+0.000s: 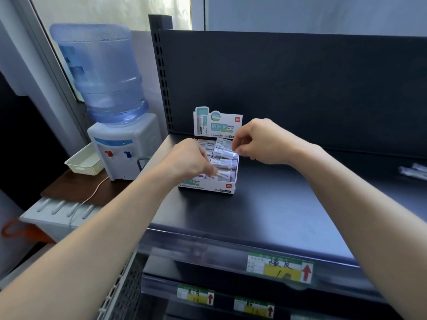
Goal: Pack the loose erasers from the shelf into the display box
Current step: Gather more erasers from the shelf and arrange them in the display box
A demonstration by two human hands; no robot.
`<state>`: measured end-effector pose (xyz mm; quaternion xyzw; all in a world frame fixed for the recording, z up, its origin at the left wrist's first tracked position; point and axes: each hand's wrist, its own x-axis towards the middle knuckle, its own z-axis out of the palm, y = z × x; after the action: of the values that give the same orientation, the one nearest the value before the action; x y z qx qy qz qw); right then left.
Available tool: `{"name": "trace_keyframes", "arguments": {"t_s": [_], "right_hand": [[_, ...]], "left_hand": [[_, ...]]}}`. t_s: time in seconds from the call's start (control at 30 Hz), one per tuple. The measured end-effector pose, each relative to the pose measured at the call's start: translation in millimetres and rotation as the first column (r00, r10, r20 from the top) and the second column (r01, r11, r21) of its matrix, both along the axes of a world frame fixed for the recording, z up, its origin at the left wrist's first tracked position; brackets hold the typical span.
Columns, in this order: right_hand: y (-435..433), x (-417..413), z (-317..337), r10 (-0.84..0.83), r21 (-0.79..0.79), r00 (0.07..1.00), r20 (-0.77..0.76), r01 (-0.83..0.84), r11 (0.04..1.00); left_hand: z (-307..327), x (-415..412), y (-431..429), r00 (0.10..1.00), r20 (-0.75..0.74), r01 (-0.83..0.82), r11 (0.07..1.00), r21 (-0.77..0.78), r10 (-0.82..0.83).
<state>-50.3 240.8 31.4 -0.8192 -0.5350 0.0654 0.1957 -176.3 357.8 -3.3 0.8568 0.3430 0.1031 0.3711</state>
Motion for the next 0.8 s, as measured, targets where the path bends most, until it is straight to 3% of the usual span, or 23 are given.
{"name": "trace_keyframes", "arguments": {"t_s": [0.23, 0.37, 0.6, 0.8], "right_hand": [[-16, 12, 0, -0.021, 0.011, 1.0, -0.01, 0.021, 1.0], [-39, 28, 1, -0.081, 0.028, 0.997, -0.014, 0.082, 0.996], [-109, 77, -3, -0.271, -0.001, 0.963, 0.006, 0.271, 0.963], [-192, 138, -13, -0.521, -0.025, 0.852, 0.05, 0.523, 0.852]], "left_hand": [[5, 6, -9, 0.994, -0.105, 0.02, 0.994, 0.11, -0.008], [24, 22, -18, 0.998, 0.045, 0.035, 0.991, 0.127, -0.041], [28, 94, -88, 0.929, 0.091, 0.349, 0.931, 0.109, -0.359], [20, 168, -154, 0.859, 0.062, 0.502, 0.859, 0.1, -0.509]]}}
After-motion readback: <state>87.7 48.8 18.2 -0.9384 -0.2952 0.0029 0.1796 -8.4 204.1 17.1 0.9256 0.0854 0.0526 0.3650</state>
